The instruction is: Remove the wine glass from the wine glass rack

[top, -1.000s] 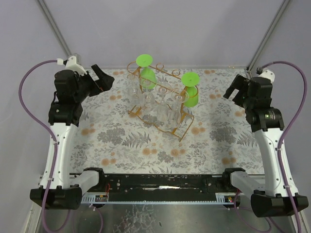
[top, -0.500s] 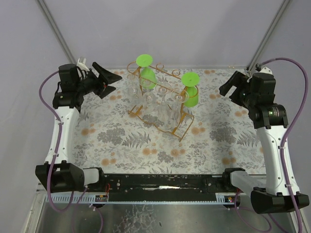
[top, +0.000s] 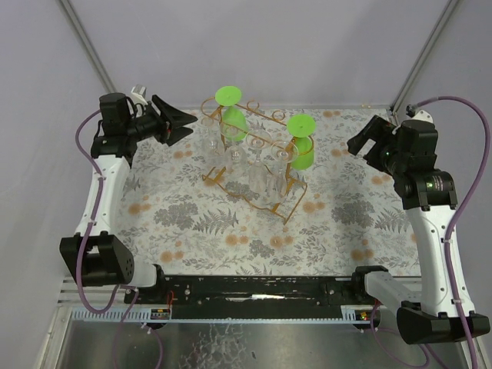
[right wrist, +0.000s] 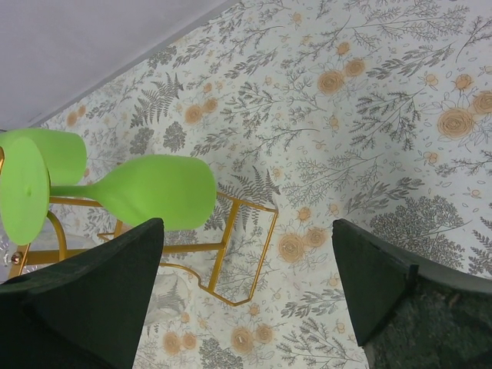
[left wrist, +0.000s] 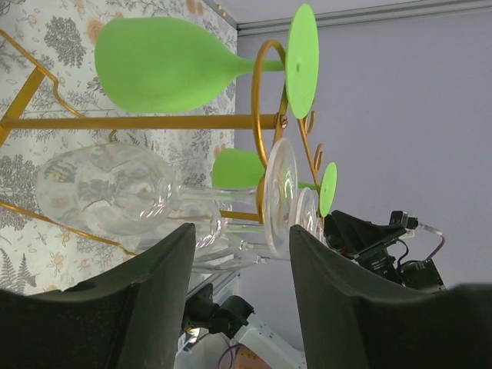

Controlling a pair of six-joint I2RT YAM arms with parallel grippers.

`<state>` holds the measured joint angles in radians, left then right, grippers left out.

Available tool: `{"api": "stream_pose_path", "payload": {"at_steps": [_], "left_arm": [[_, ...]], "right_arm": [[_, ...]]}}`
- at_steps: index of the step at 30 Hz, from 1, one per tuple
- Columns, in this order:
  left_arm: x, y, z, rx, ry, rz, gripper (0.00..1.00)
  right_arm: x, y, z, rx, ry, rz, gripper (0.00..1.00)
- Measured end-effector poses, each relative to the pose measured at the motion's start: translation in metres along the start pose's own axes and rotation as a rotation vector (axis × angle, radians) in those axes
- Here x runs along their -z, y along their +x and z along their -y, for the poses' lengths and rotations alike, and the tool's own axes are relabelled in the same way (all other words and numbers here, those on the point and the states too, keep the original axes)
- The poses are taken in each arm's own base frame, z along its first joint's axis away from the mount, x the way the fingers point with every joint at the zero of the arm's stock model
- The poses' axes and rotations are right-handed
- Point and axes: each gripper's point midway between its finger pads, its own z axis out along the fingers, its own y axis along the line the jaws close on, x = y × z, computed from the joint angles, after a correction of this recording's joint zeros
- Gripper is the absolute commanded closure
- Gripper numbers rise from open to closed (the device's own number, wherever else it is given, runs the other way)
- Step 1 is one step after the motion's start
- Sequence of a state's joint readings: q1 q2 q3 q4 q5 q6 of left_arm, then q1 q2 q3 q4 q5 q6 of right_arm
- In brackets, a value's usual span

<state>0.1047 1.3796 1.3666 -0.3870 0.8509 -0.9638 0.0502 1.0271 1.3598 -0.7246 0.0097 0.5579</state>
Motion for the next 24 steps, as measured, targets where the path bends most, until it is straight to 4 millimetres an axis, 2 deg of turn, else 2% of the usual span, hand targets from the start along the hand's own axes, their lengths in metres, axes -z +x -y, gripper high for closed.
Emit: {"api": "stream_pose_path", "payload": {"at_steps": [12,24], "left_arm": [[-0.007,-0.013,0.017,-0.010,0.055,-0.020,0.61],[-0.016,-0.009,0.011,0.006,0.054,-0.059,0.74]], "right_arm": [[0.004,0.002,0.004,0.000,0.011,0.012,0.02],[0.005,0.002,0.006,0.000,0.020,0.019,0.02]]}}
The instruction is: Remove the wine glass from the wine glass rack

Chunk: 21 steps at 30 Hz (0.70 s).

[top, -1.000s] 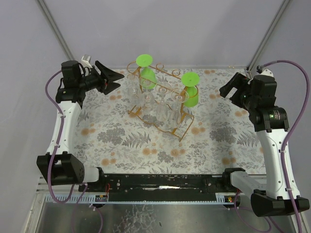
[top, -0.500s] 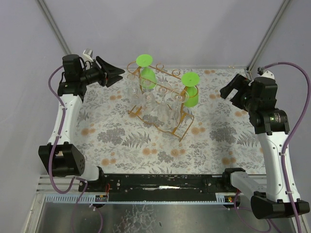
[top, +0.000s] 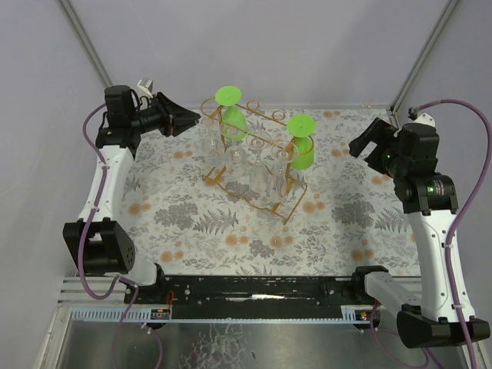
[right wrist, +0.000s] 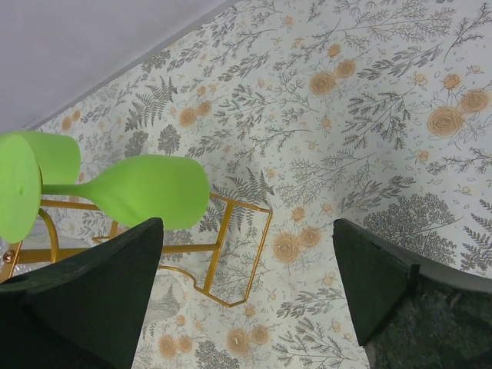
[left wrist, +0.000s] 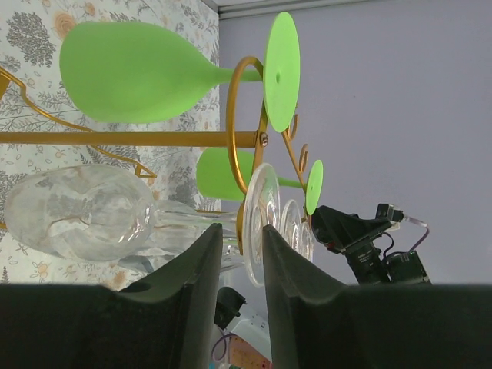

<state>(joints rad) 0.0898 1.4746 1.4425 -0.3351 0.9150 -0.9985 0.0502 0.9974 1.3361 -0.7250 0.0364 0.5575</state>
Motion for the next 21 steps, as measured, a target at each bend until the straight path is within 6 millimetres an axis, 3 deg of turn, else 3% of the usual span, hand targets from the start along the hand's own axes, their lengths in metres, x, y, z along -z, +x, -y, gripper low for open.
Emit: {"api": "stream_pose_path", "payload": {"at_steps": [5,12,21], "left_arm": [[-0.0071,0.0043,-0.0005,0.004,0.004,-0.031,0.76],[-0.0081,0.0074,0.0019,0.001,0.011,-0.044,0.91],[-0.0080,0.0076,0.0017,0.003,0.009,-0.045,0.91]], "right_arm": [[0.0016,-0.0010,0.0004,0.000,0.001,0.006,0.01],[0.0044,-0.0024,0.0003,0.000,-0.001,0.016,0.01],[0.0065,-0.0025,0.0003,0.000,-0.003,0.020,0.01]]}}
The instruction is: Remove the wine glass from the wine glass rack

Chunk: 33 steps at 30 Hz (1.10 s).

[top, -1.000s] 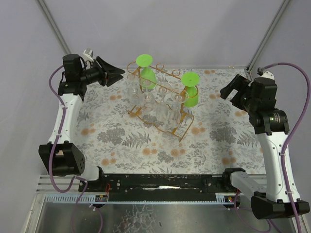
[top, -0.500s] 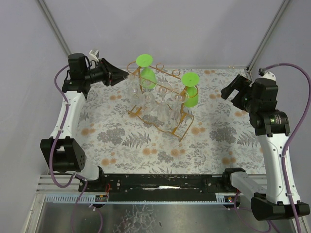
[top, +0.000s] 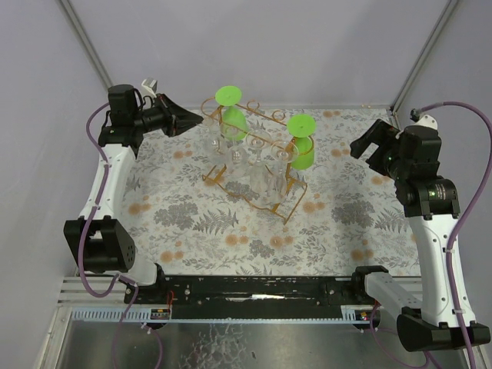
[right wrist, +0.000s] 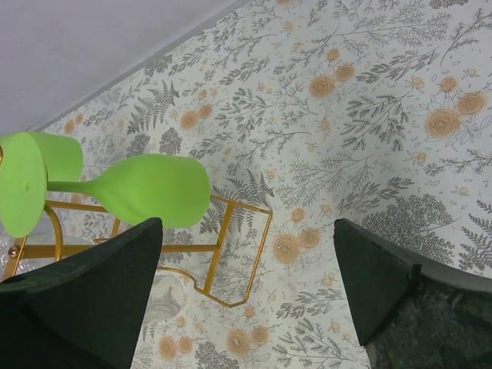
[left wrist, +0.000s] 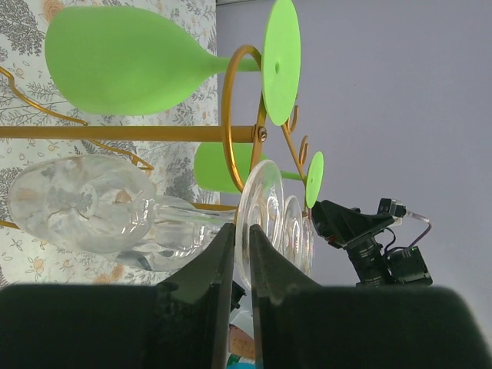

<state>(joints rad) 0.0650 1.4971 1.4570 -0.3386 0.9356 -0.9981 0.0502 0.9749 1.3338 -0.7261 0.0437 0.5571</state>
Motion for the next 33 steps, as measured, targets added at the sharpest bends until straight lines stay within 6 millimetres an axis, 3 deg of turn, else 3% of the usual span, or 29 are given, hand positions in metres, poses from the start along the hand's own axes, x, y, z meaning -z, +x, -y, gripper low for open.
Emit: {"api": "stream_pose_path", "payload": {"at_steps": [4,7,33], "left_arm": [[0.001,0.000,0.000,0.002,-0.002,0.003,0.91],[0.003,-0.002,-0.001,0.007,-0.005,0.007,1.00],[0.022,0.007,0.015,0.005,0.012,0.009,1.00]], "right_arm": [[0.000,0.002,0.001,0.000,0.002,-0.003,0.01],[0.000,0.002,0.001,0.000,0.002,-0.004,0.01],[0.002,0.006,0.003,0.000,0.002,-0.008,0.01]]}}
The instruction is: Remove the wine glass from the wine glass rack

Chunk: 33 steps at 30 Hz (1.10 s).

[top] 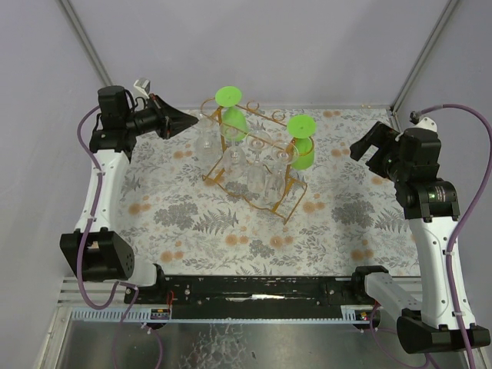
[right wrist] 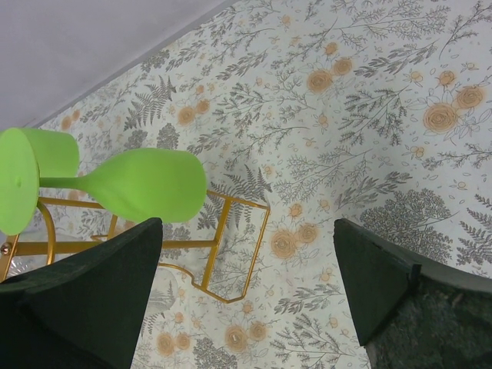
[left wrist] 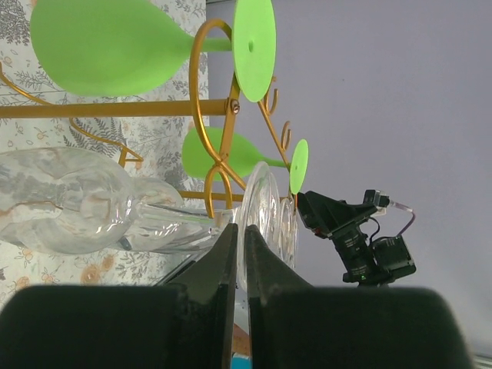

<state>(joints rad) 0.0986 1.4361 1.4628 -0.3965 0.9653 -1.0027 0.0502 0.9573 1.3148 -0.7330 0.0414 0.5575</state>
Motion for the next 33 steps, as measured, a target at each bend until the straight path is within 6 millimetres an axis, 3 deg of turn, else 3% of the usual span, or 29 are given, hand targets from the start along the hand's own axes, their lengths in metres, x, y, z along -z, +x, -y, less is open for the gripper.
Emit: {"api": "stream_pose_path", "payload": {"at_steps": [12,17,22,26,29,33], "left_arm": [[0.012,0.019,0.002,0.007,0.012,-0.015,1.00],[0.027,0.026,0.010,-0.013,0.019,0.010,1.00],[0.054,0.030,0.044,-0.163,0.067,0.059,1.00],[0.075,0.033,0.100,-0.402,0.138,0.111,1.00],[0.091,0.041,0.134,-0.611,0.185,0.156,1.00],[0.096,0.049,0.155,-0.848,0.217,0.184,1.00]], "right_arm": [[0.001,0.004,0.003,0.001,0.010,-0.017,0.01],[0.004,0.006,0.004,0.001,0.012,-0.022,0.01],[0.007,0.010,0.004,-0.002,0.011,-0.038,0.01],[0.009,0.007,-0.004,-0.009,-0.013,-0.052,0.01],[0.010,-0.003,-0.016,-0.016,-0.047,-0.049,0.01],[0.009,-0.022,-0.036,-0.027,-0.099,-0.043,0.01]]}}
